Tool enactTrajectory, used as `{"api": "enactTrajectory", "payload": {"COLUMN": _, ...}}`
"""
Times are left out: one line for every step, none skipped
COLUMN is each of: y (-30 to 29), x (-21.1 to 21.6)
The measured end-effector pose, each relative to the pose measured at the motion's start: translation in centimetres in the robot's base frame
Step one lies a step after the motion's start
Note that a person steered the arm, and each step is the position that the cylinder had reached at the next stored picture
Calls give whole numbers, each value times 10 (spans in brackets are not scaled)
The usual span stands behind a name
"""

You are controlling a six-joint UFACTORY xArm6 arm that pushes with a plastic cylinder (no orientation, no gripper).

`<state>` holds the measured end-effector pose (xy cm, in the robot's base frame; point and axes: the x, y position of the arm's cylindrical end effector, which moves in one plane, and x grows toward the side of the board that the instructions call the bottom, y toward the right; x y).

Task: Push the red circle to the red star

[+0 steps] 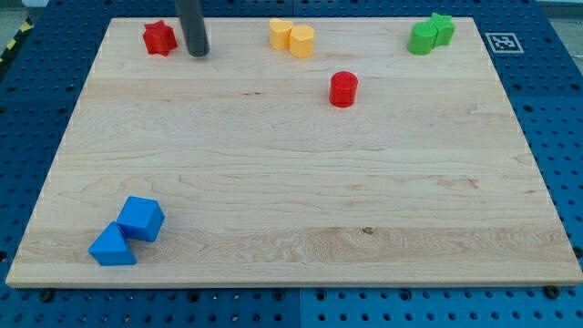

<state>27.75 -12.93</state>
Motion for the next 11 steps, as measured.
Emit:
{"api": "enactTrajectory", "payload": {"y": 41, "x": 37}}
{"api": "enactTrajectory", "payload": {"y": 93, "x": 83}}
{"api": "enactTrajectory", "payload": {"y": 164, "x": 123}}
{"api": "enactTrajectory", "payload": {"y": 242, "x": 148}}
{"api": "enactTrajectory", "payload": {"y": 247, "x": 142}}
{"api": "enactTrajectory", "payload": {"y": 247, "x": 123}}
{"api": "enactTrajectory", "payload": {"y": 247, "x": 116}}
{"api": "enactTrajectory", "payload": {"y": 246, "x": 100}}
{"api": "enactTrajectory", "payload": {"y": 241, "x": 88}}
{"api": "enactTrajectory", "payload": {"y": 240, "x": 91}}
{"api": "enactTrajectory", "payload": {"y": 234, "x": 98}}
